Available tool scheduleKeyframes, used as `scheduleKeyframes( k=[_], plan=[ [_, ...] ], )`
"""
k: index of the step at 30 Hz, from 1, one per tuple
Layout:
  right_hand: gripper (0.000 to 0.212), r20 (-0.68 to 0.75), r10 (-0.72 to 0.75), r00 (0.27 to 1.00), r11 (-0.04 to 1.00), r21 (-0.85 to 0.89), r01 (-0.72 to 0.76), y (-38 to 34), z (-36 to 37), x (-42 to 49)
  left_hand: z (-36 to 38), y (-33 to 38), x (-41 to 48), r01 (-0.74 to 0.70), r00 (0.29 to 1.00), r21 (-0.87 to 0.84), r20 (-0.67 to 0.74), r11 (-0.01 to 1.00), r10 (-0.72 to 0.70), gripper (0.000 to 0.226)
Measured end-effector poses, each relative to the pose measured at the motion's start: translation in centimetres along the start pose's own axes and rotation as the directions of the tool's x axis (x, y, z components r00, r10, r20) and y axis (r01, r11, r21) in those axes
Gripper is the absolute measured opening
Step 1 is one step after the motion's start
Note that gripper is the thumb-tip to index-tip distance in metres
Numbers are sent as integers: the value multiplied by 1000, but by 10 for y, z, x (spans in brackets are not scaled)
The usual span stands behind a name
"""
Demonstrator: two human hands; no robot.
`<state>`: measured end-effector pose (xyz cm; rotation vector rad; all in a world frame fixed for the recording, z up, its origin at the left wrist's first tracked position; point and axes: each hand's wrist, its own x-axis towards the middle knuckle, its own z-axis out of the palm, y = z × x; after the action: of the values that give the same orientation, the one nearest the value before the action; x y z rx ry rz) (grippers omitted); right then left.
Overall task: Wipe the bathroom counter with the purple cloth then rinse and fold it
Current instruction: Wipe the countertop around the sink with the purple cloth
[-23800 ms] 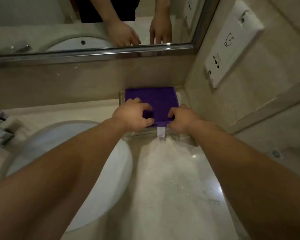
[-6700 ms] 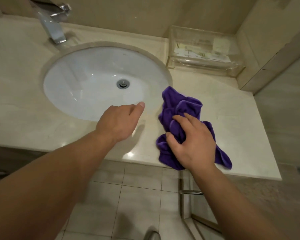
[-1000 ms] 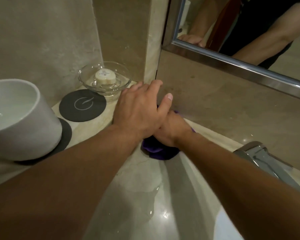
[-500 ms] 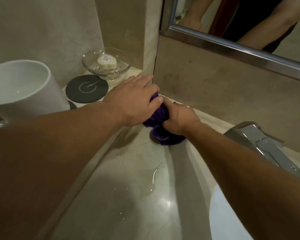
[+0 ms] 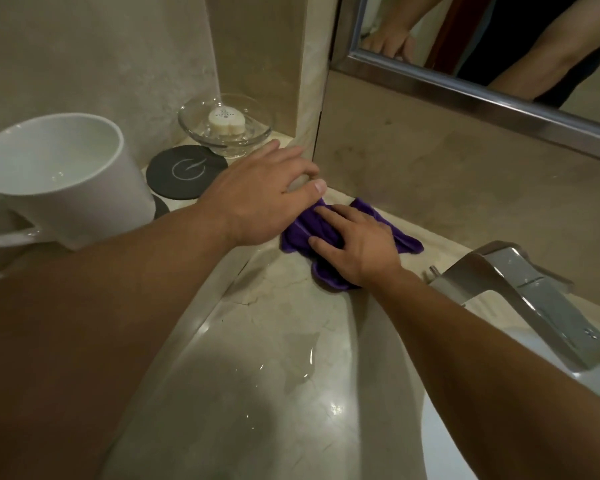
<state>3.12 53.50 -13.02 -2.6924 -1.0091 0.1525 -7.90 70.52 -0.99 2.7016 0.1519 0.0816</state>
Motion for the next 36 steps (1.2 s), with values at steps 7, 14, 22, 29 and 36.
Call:
scheduleKeyframes(
  k=[7,14,22,29,36],
  plan=[
    [65,-102,57,993,998,15,-56,15,-6,-38,-7,4,-7,43,999,-32,21,999,-42,63],
    [54,-246,263,933,962,145,-233,18,0,-71,-3,5,-8,17,999,-45,28,999,-15,66],
    [59,-209,327,921,944,119,-308,-47,16,-65,-3,8,-6,37,999,-83,27,996,-34,48],
    [56,-165,290,943,948,181,-260,-108,27,-52,-7,4,-17,19,998,-28,54,999,-18,50],
    [75,-57,231,971,971,71,-227,-92,11,-42,-7,8,-27,16,1000,15,22,1000,-16,54]
  ],
)
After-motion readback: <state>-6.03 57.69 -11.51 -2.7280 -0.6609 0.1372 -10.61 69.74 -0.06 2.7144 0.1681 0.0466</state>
